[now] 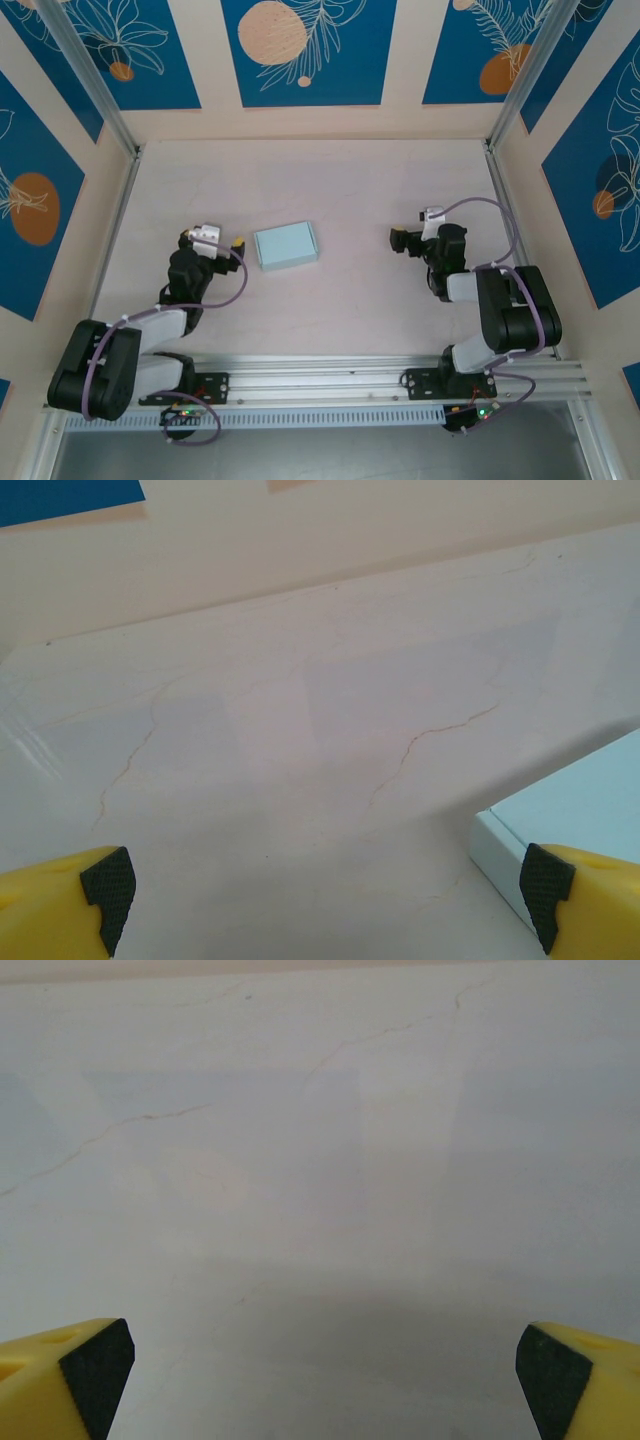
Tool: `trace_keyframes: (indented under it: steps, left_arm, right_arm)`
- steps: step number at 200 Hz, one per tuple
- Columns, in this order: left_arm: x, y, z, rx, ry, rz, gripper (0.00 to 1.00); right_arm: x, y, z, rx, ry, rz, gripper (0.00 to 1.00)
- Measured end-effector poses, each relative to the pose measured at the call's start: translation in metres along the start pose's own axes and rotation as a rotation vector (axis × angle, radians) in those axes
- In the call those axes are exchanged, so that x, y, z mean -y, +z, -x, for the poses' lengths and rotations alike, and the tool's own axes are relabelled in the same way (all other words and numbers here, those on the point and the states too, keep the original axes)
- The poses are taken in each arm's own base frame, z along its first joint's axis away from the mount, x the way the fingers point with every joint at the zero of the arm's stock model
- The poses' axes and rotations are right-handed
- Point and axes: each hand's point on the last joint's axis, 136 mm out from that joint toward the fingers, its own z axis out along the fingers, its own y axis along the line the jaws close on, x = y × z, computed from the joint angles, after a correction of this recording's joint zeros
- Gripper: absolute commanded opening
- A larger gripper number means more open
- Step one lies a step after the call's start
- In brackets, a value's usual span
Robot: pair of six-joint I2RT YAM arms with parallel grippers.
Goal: Fold the paper box
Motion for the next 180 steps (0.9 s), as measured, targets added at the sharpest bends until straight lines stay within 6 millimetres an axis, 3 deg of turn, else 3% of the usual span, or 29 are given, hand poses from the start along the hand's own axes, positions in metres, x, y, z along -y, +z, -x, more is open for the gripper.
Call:
trace_keyframes:
  steps: [35, 105, 144, 180]
  left_arm:
    - [-0.001, -0.001, -0.005, -0.010, 0.006, 0.010, 1.00]
    - [-0.005, 0.007, -0.016, -0.026, 0.038, 0.029, 1.00]
    - [-0.008, 0.021, -0.042, -0.098, 0.046, 0.030, 1.00]
    - [-0.011, 0.031, -0.049, -0.120, 0.035, 0.018, 1.00]
  right_arm:
    - [0.016, 0.000, 0.006, 0.011, 0.037, -0.036, 1.00]
    - [0.015, 0.001, 0.007, 0.013, 0.044, -0.036, 1.00]
    - [0.015, 0.001, 0.007, 0.013, 0.044, -0.036, 1.00]
    - [0.015, 0.001, 0.007, 0.013, 0.044, -0.036, 1.00]
